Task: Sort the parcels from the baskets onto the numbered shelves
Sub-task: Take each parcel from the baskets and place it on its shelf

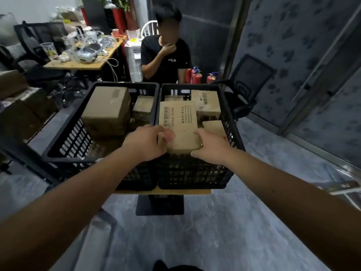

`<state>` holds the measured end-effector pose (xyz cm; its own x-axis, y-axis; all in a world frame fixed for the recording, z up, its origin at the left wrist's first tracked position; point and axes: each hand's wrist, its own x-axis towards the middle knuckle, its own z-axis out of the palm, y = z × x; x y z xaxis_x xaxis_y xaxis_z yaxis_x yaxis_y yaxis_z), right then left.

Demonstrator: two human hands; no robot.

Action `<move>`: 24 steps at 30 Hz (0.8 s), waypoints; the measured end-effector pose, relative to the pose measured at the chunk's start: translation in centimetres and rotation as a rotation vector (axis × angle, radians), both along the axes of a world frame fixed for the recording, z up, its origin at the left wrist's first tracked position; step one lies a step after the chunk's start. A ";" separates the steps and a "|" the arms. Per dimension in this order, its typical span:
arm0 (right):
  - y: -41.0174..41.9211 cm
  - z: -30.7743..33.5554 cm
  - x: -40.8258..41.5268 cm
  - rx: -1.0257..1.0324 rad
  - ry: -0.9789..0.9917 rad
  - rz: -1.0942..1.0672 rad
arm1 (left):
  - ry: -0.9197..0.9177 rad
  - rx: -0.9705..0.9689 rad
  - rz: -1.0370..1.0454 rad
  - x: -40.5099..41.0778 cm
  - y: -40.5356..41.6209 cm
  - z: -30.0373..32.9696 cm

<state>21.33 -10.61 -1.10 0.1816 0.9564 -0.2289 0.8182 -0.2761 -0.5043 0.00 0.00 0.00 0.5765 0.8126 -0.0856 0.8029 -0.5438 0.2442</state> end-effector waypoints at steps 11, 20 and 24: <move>2.8 -1.9 0.0 -0.016 0.049 -0.070 | -0.022 -0.125 -0.142 0.1 4.8 -2.8; 3.9 -3.5 2.4 0.065 0.224 -0.100 | -0.324 -0.165 -0.041 0.5 4.6 -5.9; 4.3 -2.9 4.2 0.178 0.434 -0.134 | -0.630 -0.311 0.037 0.8 4.5 -5.7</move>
<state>25.56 -6.32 -4.00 0.2295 0.9624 -0.1457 0.4851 -0.2428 -0.8401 0.77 4.47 -5.70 0.5656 0.8244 0.0238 0.4737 -0.3484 0.8088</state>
